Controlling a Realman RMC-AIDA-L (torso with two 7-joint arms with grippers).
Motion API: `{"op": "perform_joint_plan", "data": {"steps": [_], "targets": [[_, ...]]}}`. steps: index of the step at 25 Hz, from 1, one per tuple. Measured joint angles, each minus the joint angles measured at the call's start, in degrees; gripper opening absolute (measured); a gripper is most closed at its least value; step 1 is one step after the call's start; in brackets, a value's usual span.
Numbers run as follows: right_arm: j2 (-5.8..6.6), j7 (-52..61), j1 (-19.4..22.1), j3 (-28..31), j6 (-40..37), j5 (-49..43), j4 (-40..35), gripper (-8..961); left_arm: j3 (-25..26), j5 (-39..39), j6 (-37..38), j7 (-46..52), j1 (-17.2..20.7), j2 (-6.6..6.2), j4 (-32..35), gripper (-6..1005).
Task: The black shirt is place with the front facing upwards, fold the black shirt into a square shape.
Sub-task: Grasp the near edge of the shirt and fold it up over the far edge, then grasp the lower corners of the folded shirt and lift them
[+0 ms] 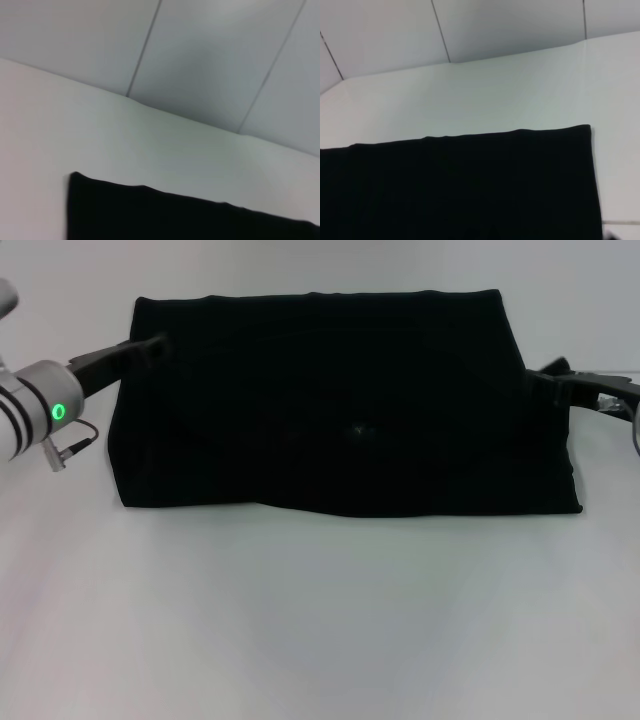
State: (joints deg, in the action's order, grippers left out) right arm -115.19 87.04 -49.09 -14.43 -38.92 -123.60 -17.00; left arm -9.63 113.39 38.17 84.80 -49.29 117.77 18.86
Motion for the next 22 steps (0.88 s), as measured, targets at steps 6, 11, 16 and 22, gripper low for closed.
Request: {"op": "perform_joint_plan", "data": {"steps": [6,11,16,22], "targets": [[-0.04,4.09,0.97,-2.19,-4.35,-0.25,-4.52,627,0.08,-3.61,4.51,0.52,1.95,-0.51,1.42,548],[0.29,10.39,1.39,-7.36,-8.75,-0.35,-8.83,739,-0.12,-7.76,14.78,3.40,5.20,-0.52,5.13,835],[1.74,18.55,3.17,-10.58,-18.21,-0.35,-13.03,839,-1.29,-8.21,29.54,5.34,10.71,-1.17,10.86,867],[4.32,24.07,6.07,-10.74,-31.24,-0.36,-14.22,895,-6.32,-7.95,42.54,5.13,16.27,-3.27,12.24,862]]}}
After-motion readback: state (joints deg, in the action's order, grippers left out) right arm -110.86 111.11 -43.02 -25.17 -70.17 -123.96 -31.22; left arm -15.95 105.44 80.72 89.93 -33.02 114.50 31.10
